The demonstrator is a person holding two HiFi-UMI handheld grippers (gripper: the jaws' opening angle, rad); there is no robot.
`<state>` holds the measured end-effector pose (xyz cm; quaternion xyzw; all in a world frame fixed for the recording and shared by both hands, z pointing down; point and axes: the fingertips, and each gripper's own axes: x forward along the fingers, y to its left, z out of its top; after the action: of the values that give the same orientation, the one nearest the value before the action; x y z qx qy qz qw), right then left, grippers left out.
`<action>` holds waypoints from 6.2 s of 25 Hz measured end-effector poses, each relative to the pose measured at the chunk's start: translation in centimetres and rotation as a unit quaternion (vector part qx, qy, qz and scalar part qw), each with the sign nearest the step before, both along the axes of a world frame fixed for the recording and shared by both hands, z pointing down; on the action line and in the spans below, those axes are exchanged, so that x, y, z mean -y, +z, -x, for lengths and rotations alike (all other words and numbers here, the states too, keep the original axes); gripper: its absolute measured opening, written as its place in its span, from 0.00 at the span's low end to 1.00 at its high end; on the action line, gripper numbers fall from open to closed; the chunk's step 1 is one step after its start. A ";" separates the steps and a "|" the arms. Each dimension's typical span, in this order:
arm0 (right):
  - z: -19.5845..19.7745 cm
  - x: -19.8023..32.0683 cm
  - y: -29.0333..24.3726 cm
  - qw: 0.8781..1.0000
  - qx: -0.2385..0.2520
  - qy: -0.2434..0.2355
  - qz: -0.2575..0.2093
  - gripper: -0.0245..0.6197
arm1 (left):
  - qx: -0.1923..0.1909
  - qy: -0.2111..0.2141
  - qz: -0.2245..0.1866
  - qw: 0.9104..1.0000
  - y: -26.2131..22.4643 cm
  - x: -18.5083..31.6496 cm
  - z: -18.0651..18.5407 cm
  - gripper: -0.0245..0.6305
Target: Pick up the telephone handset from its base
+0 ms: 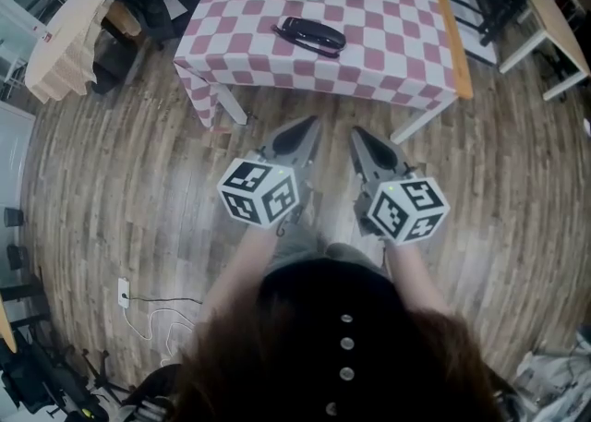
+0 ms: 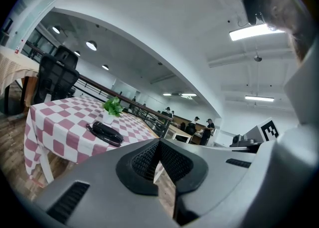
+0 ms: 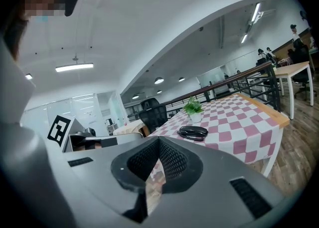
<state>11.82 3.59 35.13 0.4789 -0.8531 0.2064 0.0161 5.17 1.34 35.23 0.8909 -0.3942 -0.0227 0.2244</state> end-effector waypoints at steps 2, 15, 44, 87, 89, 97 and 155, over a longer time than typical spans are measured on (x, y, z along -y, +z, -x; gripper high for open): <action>0.4 2.2 0.0 1.000 0.002 -0.001 0.002 0.05 | 0.001 0.005 0.002 1.000 0.1 2.1 0.2 0.05; 2.1 15.5 -1.1 1.000 -0.022 0.008 -0.004 0.05 | 0.002 0.041 -0.003 0.999 -0.6 14.4 1.8 0.05; 3.7 27.5 0.9 0.997 -0.043 -0.057 0.023 0.05 | 0.006 0.024 0.035 0.999 2.3 24.8 0.9 0.05; 4.8 35.6 11.6 0.930 -0.262 -0.241 0.090 0.09 | -0.009 -0.076 0.144 0.987 11.6 31.2 2.4 0.05; 5.0 35.8 12.0 0.925 -0.273 -0.250 0.087 0.10 | -0.012 -0.083 0.148 0.985 11.9 31.5 2.5 0.05; 5.5 36.7 14.0 0.904 -0.309 -0.280 0.095 0.25 | -0.013 -0.090 0.165 0.982 13.6 32.0 2.7 0.05; 7.2 38.0 16.9 0.828 -0.420 -0.352 0.115 0.39 | -0.017 -0.120 0.197 0.973 16.1 32.6 3.8 0.05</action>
<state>4.65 -34.37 52.03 0.1808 -0.8449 0.0620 0.4995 1.32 -31.30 51.35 0.7750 -0.4908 0.0131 0.3979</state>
